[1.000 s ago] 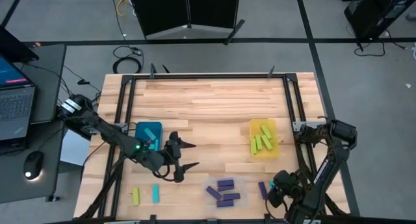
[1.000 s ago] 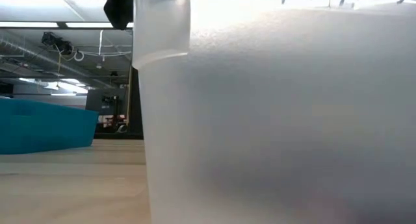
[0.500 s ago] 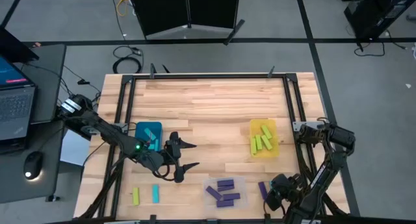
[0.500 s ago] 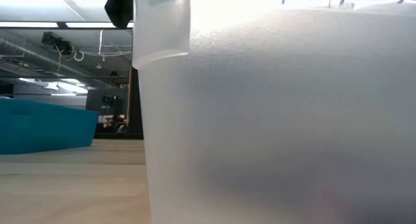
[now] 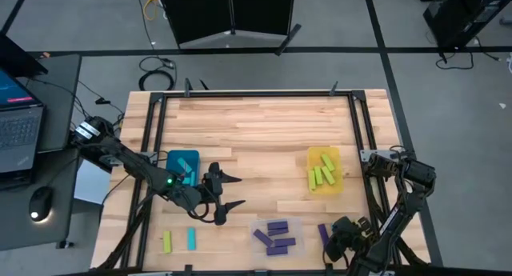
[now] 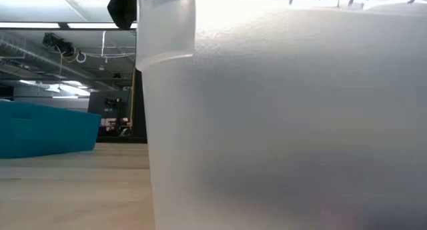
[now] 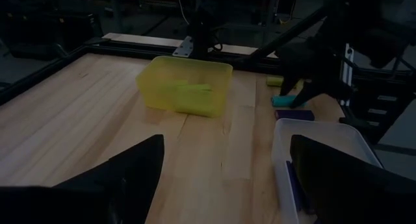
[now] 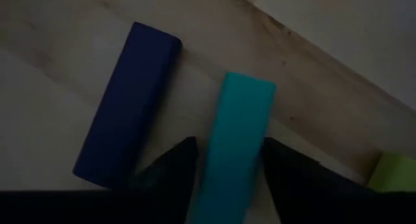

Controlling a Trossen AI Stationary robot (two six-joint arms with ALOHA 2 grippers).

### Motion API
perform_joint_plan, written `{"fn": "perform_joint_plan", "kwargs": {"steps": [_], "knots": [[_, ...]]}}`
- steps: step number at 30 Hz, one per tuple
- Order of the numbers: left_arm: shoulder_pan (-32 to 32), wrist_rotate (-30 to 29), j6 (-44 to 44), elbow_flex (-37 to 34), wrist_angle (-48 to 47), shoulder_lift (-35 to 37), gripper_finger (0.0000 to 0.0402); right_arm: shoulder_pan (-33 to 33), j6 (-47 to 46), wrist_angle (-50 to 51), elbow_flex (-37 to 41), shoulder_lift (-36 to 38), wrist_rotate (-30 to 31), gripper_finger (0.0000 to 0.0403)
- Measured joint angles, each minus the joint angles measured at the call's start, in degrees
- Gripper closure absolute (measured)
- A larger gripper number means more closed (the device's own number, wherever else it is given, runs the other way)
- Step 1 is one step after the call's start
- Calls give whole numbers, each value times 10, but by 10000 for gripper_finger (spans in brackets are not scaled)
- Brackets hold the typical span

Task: Sort blocks
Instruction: Put the light blue block into the blue bin

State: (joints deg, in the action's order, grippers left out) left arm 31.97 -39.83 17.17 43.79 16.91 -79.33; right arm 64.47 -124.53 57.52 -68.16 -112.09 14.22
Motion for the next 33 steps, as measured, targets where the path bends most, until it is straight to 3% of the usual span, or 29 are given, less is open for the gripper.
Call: {"fn": "perform_joint_plan", "kwargs": {"steps": [6,13,16,23,28,33], "knots": [[0,0,0,0,0,0,62,0,-9,-4,0,0,-1,287],[0,0,1,0,0,0,62,0,-28,11,-3,3,3,288],[0,5,13,8,1,-1,62,0,-29,69,-12,10,18,288],[1,17,-6,64,-8,-1,62,-13,-16,213,-78,51,133,288],[17,8,-68,126,-5,12,62,-79,103,230,-106,88,243,288],[43,-1,-139,179,-31,50,62,-184,372,81,-114,105,293,288]]}}
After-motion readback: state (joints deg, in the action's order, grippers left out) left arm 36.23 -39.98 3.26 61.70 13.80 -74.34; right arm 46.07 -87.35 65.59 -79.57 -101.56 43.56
